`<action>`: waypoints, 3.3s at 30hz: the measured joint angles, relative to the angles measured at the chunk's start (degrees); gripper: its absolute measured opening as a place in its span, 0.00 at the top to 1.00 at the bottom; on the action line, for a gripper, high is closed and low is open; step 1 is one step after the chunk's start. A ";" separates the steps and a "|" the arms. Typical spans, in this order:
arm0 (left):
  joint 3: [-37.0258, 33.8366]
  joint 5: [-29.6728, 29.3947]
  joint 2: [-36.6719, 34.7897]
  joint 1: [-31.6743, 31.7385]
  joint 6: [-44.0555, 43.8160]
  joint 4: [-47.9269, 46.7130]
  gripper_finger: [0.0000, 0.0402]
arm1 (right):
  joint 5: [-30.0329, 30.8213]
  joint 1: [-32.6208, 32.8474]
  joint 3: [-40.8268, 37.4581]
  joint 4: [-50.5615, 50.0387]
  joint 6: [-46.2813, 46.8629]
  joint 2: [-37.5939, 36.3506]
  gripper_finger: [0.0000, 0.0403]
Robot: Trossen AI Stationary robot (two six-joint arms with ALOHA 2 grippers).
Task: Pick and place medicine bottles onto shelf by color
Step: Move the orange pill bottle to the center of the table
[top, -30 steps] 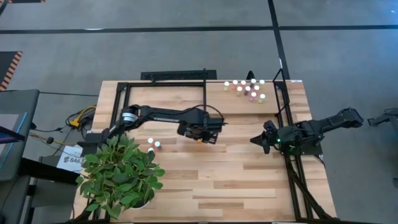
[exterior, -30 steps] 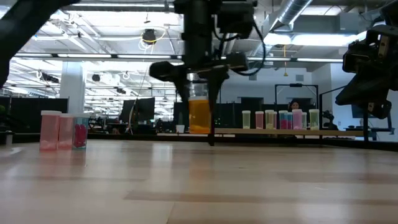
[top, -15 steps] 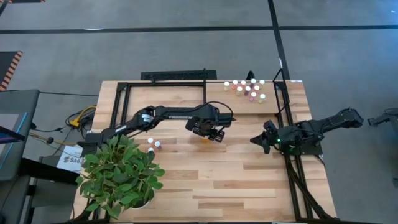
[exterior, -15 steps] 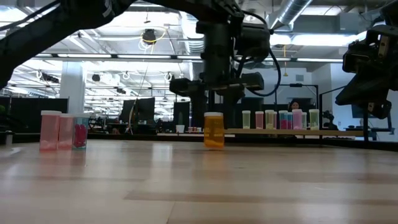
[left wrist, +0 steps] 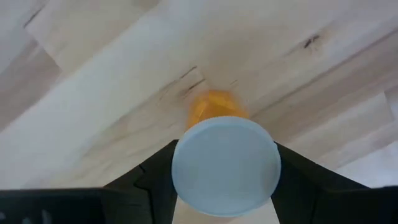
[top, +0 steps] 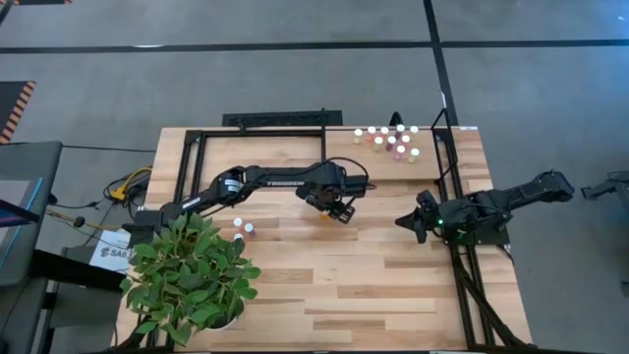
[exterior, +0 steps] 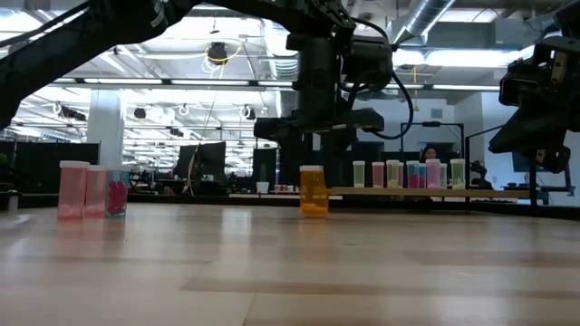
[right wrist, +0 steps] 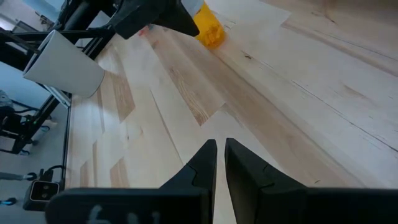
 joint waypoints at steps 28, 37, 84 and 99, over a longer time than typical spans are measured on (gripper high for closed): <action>-0.02 -3.34 -0.04 -0.19 13.80 3.62 0.26 | 0.01 0.00 0.00 0.01 0.00 0.00 0.86; -0.03 -6.05 -0.07 -1.29 13.12 4.83 0.24 | 0.01 0.00 0.00 0.00 0.00 0.00 0.86; 3.43 -11.77 -6.03 -2.73 36.68 9.62 0.53 | 0.00 0.00 0.02 0.00 0.00 0.00 0.86; 3.43 -11.47 -6.03 2.28 56.79 13.17 0.52 | 0.01 0.00 0.02 0.02 0.00 0.00 0.86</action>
